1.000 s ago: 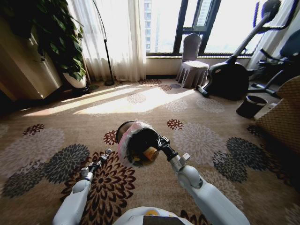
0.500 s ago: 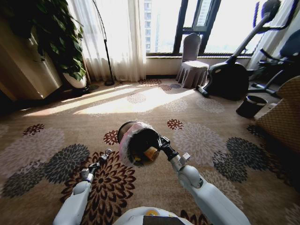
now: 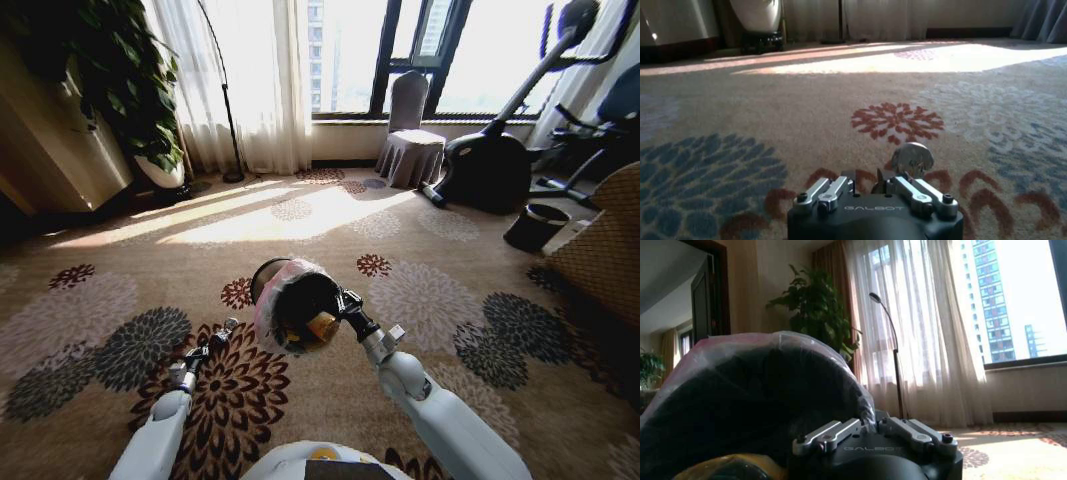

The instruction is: Pick up the trash from the ground and place it into the trash bin.

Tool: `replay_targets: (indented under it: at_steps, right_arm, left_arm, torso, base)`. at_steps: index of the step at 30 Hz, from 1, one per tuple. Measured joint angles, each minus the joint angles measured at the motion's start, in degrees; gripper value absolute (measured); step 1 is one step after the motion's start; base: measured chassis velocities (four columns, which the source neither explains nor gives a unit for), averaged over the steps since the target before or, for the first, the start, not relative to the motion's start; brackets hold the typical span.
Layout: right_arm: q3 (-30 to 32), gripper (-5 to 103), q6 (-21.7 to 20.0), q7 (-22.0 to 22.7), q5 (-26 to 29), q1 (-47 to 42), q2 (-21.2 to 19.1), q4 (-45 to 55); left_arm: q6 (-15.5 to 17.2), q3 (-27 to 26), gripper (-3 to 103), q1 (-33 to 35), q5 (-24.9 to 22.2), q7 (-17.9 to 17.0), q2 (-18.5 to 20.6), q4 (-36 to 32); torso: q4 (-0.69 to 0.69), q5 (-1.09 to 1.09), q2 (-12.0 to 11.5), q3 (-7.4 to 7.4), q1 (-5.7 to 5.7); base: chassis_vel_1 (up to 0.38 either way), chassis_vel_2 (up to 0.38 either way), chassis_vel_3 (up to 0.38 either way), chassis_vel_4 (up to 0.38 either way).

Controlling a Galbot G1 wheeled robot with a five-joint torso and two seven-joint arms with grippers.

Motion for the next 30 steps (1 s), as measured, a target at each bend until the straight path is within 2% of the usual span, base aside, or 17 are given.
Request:
replay_targets:
  at_steps: [3,4,6,8,9,12,13,14,16,17,20,22,30]
  right_arm:
    - [0.00,0,0.00,0.00,-0.05,-0.02,0.02,-0.15]
    - [0.00,0,0.01,0.00,-0.07,0.00,0.03,-0.25]
    - [0.00,0,0.01,0.00,-0.07,0.02,0.03,-0.29]
    - [-0.01,0,0.01,0.00,-0.07,0.08,0.04,-0.38]
    - [-0.01,0,0.01,0.00,-0.07,0.08,0.04,-0.38]
    - [-0.13,0,0.01,0.00,-0.10,0.20,0.03,-0.69]
    - [-0.13,0,0.01,0.00,-0.10,0.20,0.03,-0.69]
    - [-0.55,0,0.01,0.00,-0.07,0.62,0.05,-1.02]
    - [-0.78,0,0.01,0.00,-0.06,0.96,0.12,-1.26]
    - [-0.95,0,0.01,0.00,-0.01,1.27,0.14,-1.51]
    - [-1.02,0,0.01,0.00,0.06,1.47,0.16,-1.67]
    - [-1.04,0,0.01,0.00,0.14,1.57,0.08,-1.81]
    - [-0.98,0,0.01,0.00,0.20,1.59,-0.19,-2.14]
  left_arm:
    - [-0.05,0.14,28,-0.15,0.55,0.43,0.13,-0.35]
    - [-0.05,0.35,39,-0.52,1.16,0.97,0.26,-0.42]
    - [-0.05,0.49,39,-0.84,1.50,1.12,0.31,-0.30]
    - [-0.03,0.92,50,-1.79,2.05,1.30,0.47,0.41]
    - [-0.03,0.92,50,-1.79,2.05,1.30,0.47,0.41]
    - [0.34,1.66,67,-4.25,3.57,1.46,0.59,2.89]
    - [0.34,1.66,67,-4.25,3.57,1.46,0.59,2.89]
    - [0.50,1.74,72,-4.67,3.90,1.50,0.59,3.59]
    - [0.70,1.87,72,-4.92,4.06,1.54,0.59,4.10]
    - [1.34,2.29,83,-5.42,4.12,1.69,0.59,4.79]
    - [1.83,2.90,89,-6.47,4.31,1.96,0.52,5.81]
    - [1.91,3.79,98,-7.76,5.24,2.14,0.39,7.29]
    - [1.90,6.78,100,-11.92,7.93,1.26,-0.48,13.19]
  torso:
    - [0.00,0.00,0.00,0.00,0.00]
    - [0.00,0.00,0.00,0.00,0.00]
    - [0.00,0.00,0.00,0.00,0.00]
    - [-0.01,0.00,0.00,0.00,0.00]
    - [-0.01,0.00,0.00,0.00,0.00]
    - [-0.02,0.00,0.00,0.00,0.00]
    - [-0.02,0.00,0.00,0.00,0.00]
    - [-0.04,-0.01,0.00,0.00,0.00]
    - [-0.01,-0.01,0.00,0.00,0.00]
    - [0.01,0.00,0.00,0.01,0.00]
    - [0.02,0.00,0.00,0.00,0.00]
    - [-0.01,0.00,0.00,0.00,0.00]
    - [0.00,-0.01,0.00,0.00,0.00]
  base:
    - [0.000,0.000,0.000,0.000]
    - [0.000,0.000,0.000,0.000]
    - [0.000,0.000,0.000,0.000]
    - [0.000,0.000,0.000,0.000]
    - [0.000,0.000,0.000,0.000]
    - [0.000,0.000,0.000,0.000]
    - [0.000,0.000,0.000,0.000]
    - [0.000,0.000,0.000,0.000]
    - [0.000,0.000,0.000,0.000]
    - [0.000,0.000,0.000,0.000]
    - [0.000,0.000,0.000,0.000]
    - [0.000,0.000,0.000,0.000]
    - [0.000,0.000,0.000,0.000]
